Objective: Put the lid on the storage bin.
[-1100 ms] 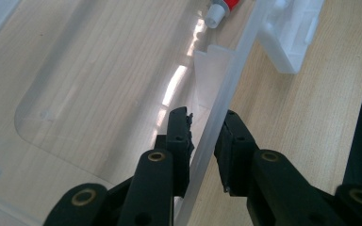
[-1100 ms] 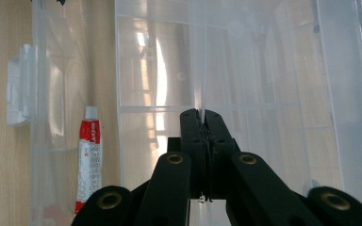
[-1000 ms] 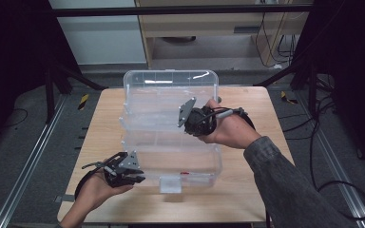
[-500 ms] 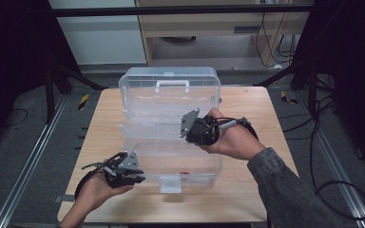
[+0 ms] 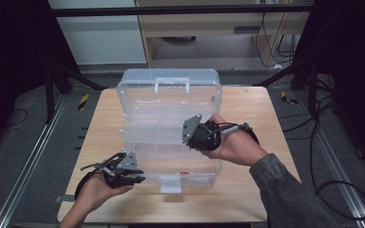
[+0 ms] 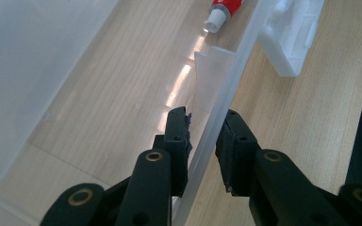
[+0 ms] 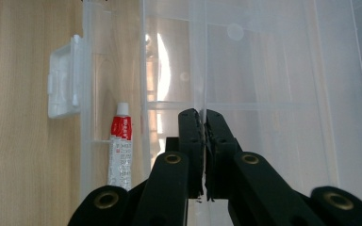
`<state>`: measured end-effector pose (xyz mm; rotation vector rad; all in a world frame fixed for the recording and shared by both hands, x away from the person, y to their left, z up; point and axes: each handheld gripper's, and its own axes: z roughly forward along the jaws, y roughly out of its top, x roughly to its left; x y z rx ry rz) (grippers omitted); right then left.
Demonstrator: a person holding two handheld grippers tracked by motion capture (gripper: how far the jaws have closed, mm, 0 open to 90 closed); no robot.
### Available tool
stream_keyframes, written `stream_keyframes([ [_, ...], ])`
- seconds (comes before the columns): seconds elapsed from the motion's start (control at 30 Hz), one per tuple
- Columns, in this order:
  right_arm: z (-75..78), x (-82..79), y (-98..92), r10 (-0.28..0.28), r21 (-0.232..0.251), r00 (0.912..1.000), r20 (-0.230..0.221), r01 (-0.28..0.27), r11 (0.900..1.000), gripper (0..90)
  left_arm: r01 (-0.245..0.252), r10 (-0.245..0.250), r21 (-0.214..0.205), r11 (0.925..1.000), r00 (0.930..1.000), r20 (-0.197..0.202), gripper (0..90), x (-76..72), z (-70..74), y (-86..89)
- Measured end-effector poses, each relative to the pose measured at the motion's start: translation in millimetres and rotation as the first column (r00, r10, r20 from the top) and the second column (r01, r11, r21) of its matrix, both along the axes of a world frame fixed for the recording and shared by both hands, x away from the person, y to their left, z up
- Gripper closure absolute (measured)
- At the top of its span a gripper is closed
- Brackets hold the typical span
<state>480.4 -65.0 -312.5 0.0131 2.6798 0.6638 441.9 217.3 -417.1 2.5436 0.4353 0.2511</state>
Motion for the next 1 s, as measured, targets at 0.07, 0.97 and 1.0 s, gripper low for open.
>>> stream_keyframes([
  [0.07,-1.0,-1.0,-0.6,0.000,0.004,1.0000,-0.002,0.000,1.0000,86.7,-0.002,0.002,0.000,1.0000,1.0000,0.005,74.0,-0.6,-0.2,-0.1],
  [0.97,-3.4,-2.5,-4.7,0.008,0.017,0.9999,-0.012,-0.008,0.9998,85.5,-0.007,0.019,-0.204,0.9790,0.9981,0.058,42.7,-27.1,28.8,18.2],
  [1.0,-3.4,-2.5,-4.7,0.008,0.017,0.9999,-0.012,-0.008,0.9998,85.5,-0.007,0.019,-0.204,0.9790,0.9981,0.058,42.2,-27.1,28.8,18.2],
])
